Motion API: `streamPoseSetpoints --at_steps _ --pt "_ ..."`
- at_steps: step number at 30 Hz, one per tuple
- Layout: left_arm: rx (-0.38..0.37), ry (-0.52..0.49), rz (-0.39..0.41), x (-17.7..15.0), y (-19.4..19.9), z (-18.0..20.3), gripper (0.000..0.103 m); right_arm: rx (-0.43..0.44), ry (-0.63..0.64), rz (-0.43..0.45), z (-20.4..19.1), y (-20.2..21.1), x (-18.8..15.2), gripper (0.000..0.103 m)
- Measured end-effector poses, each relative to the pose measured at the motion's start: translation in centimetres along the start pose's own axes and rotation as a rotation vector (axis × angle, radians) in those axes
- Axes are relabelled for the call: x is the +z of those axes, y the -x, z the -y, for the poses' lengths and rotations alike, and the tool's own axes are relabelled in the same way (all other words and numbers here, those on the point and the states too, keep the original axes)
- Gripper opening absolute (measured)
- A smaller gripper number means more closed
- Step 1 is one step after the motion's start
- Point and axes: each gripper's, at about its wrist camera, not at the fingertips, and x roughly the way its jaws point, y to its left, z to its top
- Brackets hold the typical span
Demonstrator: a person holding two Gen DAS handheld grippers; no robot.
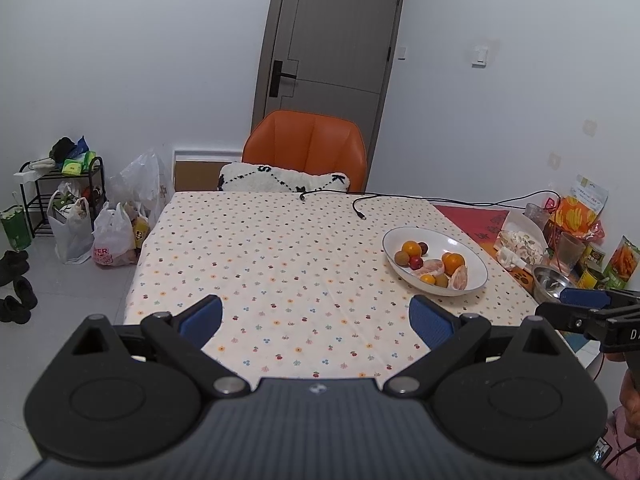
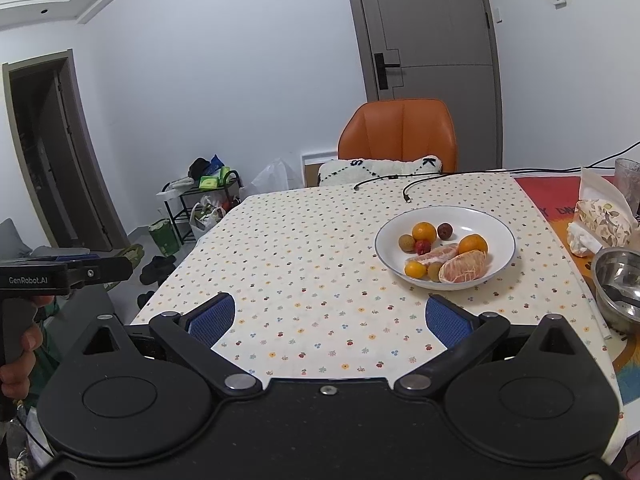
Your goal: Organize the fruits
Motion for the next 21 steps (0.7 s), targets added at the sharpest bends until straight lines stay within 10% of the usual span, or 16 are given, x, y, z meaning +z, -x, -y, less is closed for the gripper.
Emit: streamPoseSetpoints --at_steps 21 --pt "0.003 -0.002 -0.003 -0.13 -0.07 -0.03 0.099 0.001 0.000 -0.004 0.09 -0.06 -0.17 0.103"
